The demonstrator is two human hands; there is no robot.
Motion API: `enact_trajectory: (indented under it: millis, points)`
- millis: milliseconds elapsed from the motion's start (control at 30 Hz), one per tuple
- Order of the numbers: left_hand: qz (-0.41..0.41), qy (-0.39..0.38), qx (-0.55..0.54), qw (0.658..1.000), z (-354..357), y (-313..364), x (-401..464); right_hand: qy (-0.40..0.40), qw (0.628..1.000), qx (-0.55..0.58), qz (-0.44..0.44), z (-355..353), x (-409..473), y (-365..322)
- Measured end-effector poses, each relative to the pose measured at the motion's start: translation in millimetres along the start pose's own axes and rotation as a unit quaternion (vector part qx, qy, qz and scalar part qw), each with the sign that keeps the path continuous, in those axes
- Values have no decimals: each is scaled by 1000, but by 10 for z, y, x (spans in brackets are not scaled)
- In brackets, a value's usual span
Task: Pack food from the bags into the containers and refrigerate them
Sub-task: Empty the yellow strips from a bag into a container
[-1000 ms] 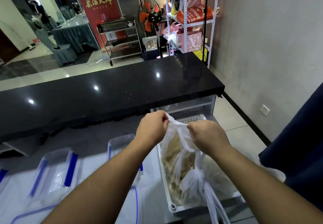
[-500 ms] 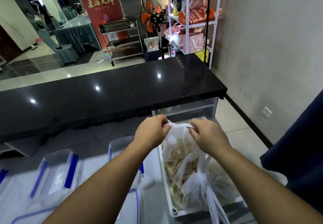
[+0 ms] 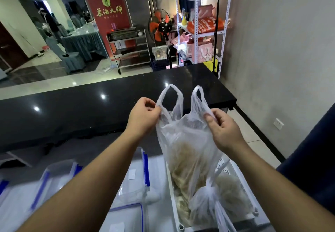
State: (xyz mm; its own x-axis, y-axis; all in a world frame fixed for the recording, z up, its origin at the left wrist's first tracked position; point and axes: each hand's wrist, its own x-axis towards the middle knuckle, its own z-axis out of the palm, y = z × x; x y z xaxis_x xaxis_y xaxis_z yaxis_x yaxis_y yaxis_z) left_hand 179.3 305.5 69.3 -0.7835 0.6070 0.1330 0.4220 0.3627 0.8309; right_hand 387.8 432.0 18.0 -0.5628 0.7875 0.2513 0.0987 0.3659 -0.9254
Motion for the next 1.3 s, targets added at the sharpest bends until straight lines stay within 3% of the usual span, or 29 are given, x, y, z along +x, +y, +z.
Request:
enact_trajectory:
  millis: [233,500,700,900,967,1067,1300]
  points:
    - [-9,-137,-64,988,-38,330,-135,-59,996,-54,-32,150,62,-121]
    - [28,-161,-49,985,-43,564,-222,-38,994,-102,-9,281,103,-218]
    - [95,-122,62,986,-4,680,-246,-33,994,-106,-13,272,76,-300]
    - [68,-57,-17,996,-28,876,-189,21,995,-98,-25,145,-38,-178]
    - [75,-41,-36,996,-51,938,-155,29,996,-74,36,89,-143,-100]
    - [102,-20,-42,994,-78,1015,-111,2,987,51,151,71,-347,-18]
    - [172,25,-98,980,-224,1367,1,-165,953,28,253,204,-652,89]
